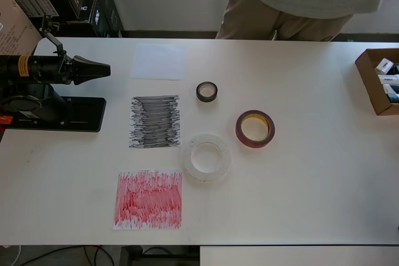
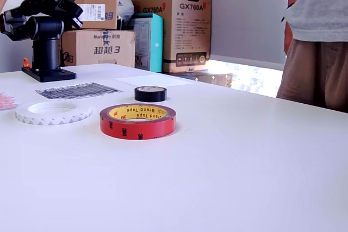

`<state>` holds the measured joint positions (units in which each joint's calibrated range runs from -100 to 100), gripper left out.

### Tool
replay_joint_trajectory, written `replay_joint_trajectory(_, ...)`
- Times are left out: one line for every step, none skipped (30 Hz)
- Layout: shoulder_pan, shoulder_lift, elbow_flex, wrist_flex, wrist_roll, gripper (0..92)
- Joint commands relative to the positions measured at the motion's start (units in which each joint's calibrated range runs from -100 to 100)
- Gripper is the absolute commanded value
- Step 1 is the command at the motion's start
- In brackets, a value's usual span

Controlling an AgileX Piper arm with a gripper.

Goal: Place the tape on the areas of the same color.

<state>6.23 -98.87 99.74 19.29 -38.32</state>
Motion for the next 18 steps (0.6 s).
replay_joint_trajectory(-0.14, -0.38, -0.47, 0.69, 0.34, 0.1)
replay_joint_trajectory(-0.14, -0.38, -0.47, 0.69, 0.34, 0.1)
replay_joint_trajectory(-0.14, -0.38, -0.47, 0.69, 0.34, 0.1)
replay_joint_trajectory(-0.14, -0.38, -0.47, 0.69, 0.34, 0.1)
replay_joint_trajectory(-0.14, -0.38, -0.47, 0.69, 0.34, 0.1)
replay_joint_trajectory(-0.14, -0.38, -0.47, 0.69, 0.34, 0.1)
replay_joint_trajectory(-0.14, -0.38, -0.47, 0.69, 0.34, 0.1)
replay_joint_trajectory(-0.14, -0.38, -0.47, 0.69, 0.34, 0.1)
replay_joint_trajectory(-0.14, -0.38, -0.47, 0.69, 0.34, 0.1)
replay_joint_trajectory(-0.14, -0.38, -0.47, 0.69, 0.34, 0.1)
replay_joint_trajectory(-0.14, -0.38, -0.47, 0.69, 0.34, 0.1)
replay_joint_trajectory(-0.14, -0.38, -0.47, 0.69, 0.34, 0.1)
replay_joint_trajectory(-0.14, -0.38, -0.47, 0.69, 0.34, 0.1)
replay_joint_trajectory(-0.14, -0.38, -0.47, 0.69, 0.34, 0.1)
replay_joint_trajectory(-0.14, -0.38, -0.47, 0.69, 0.34, 0.1)
replay_joint_trajectory(-0.14, -0.38, -0.47, 0.69, 0.34, 0.1)
replay_joint_trajectory(-0.14, -0.38, -0.47, 0.69, 0.34, 0.1)
replay_joint_trajectory(-0.14, -0.38, -0.47, 0.69, 0.34, 0.1)
